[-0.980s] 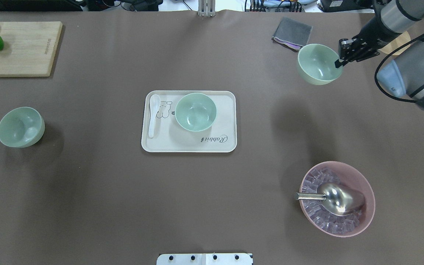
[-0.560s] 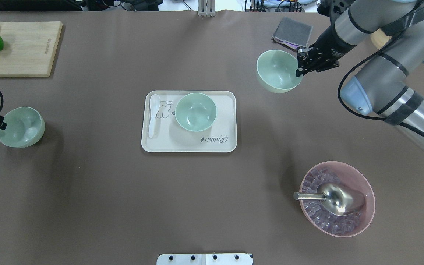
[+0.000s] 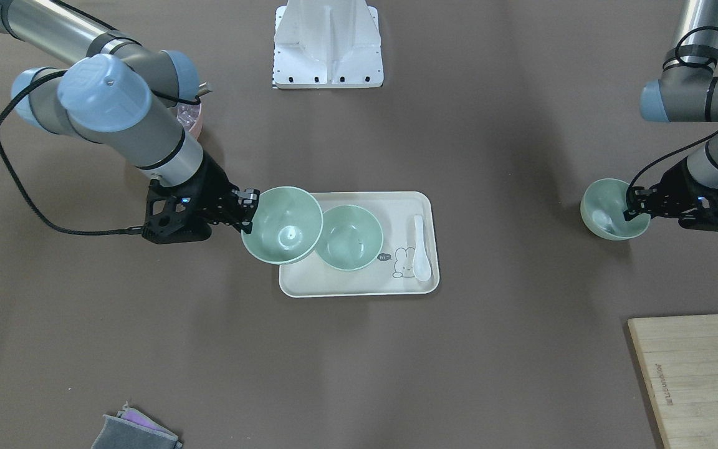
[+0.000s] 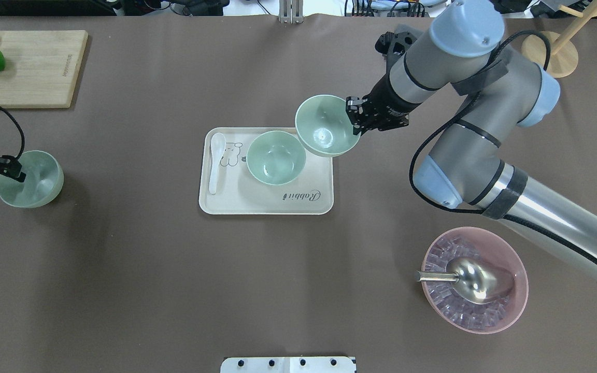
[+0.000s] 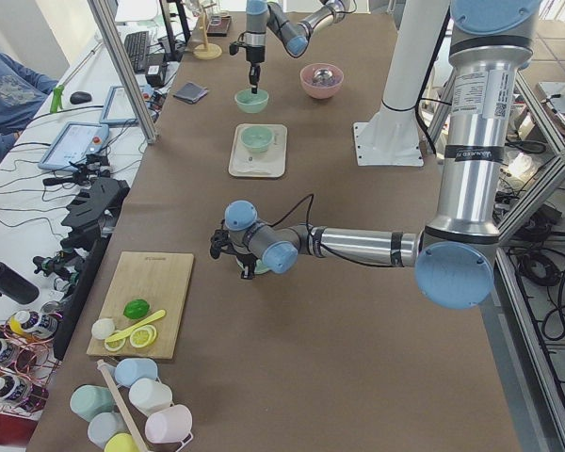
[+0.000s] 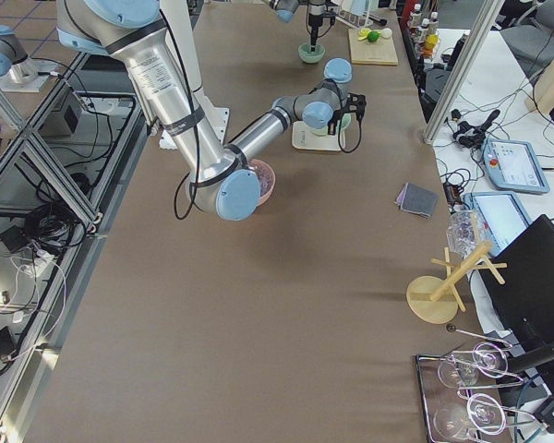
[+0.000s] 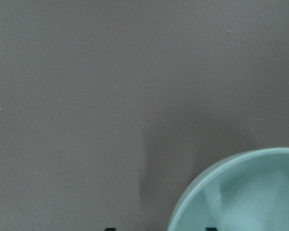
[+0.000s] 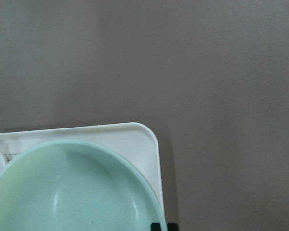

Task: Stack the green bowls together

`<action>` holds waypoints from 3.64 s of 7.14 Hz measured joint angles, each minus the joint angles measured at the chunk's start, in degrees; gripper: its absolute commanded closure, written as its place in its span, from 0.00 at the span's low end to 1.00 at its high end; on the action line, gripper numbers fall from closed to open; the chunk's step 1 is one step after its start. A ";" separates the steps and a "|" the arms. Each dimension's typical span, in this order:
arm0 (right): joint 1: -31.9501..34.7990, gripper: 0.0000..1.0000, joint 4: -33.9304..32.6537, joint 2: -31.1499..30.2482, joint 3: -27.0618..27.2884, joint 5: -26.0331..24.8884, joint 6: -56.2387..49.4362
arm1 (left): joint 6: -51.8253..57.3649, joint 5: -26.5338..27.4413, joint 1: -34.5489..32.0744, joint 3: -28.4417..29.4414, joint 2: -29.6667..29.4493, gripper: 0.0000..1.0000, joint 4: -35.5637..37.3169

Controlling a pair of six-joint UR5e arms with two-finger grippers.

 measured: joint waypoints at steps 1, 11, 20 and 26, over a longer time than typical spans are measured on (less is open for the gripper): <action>-2.02 1.00 -0.03 1.58 -0.08 -1.97 2.35 | -0.16 -2.76 -0.03 -0.42 -0.75 1.00 0.11; 1.44 0.00 -1.17 1.27 -0.57 3.80 3.18 | -22.21 -5.88 2.74 -14.84 -22.38 1.00 26.10; 33.22 0.00 -1.33 -28.88 -2.15 16.02 -51.77 | -35.19 9.87 19.67 3.71 -40.46 0.02 13.57; 37.89 0.00 -2.19 -28.38 -6.13 14.25 -60.39 | -11.96 0.10 2.90 -16.34 -20.15 0.02 22.86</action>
